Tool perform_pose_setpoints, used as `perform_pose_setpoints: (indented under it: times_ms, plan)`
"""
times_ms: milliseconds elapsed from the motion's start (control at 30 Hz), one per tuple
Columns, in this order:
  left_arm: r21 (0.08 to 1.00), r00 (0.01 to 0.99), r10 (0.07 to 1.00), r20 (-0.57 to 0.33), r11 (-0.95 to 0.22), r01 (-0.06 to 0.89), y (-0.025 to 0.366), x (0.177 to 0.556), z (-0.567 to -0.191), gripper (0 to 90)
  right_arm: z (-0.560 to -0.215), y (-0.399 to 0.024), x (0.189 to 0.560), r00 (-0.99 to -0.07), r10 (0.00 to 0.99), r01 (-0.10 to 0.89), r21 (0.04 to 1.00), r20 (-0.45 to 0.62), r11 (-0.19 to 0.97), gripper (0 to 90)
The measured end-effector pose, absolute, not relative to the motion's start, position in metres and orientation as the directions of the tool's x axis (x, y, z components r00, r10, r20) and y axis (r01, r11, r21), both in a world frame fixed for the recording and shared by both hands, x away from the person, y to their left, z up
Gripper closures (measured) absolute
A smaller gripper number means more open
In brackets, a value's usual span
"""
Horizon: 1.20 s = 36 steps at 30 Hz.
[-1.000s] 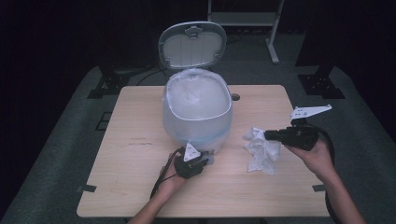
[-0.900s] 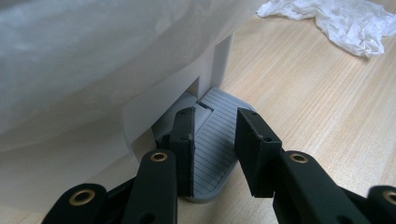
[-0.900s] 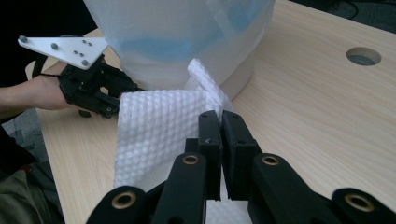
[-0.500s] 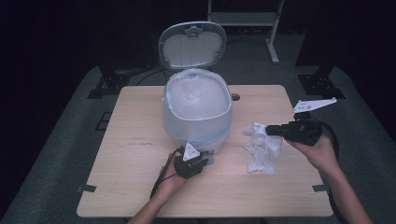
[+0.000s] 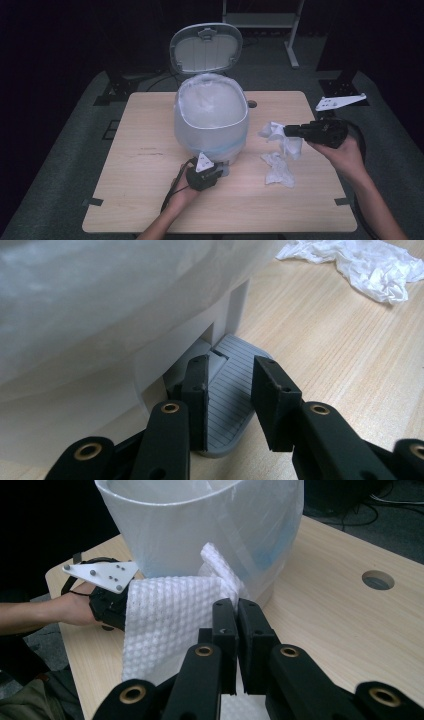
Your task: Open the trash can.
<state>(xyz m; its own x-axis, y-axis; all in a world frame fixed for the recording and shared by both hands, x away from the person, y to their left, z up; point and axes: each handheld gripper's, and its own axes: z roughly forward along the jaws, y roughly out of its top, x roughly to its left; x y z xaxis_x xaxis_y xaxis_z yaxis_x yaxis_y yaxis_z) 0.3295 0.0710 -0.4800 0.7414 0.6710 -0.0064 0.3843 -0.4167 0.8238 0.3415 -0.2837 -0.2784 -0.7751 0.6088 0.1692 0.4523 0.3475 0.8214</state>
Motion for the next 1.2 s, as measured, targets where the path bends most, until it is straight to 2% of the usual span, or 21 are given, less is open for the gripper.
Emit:
perform_pose_setpoints:
  times_ms: [1200]
  plan:
    - [0.822, 0.743, 0.669, -0.013, -0.416, 0.389, 0.072, 0.33, -0.48, 68.5, -0.214, -0.265, 0.345, -0.803, 0.58, 0.403, 0.844, 0.139, 0.355, 86.2]
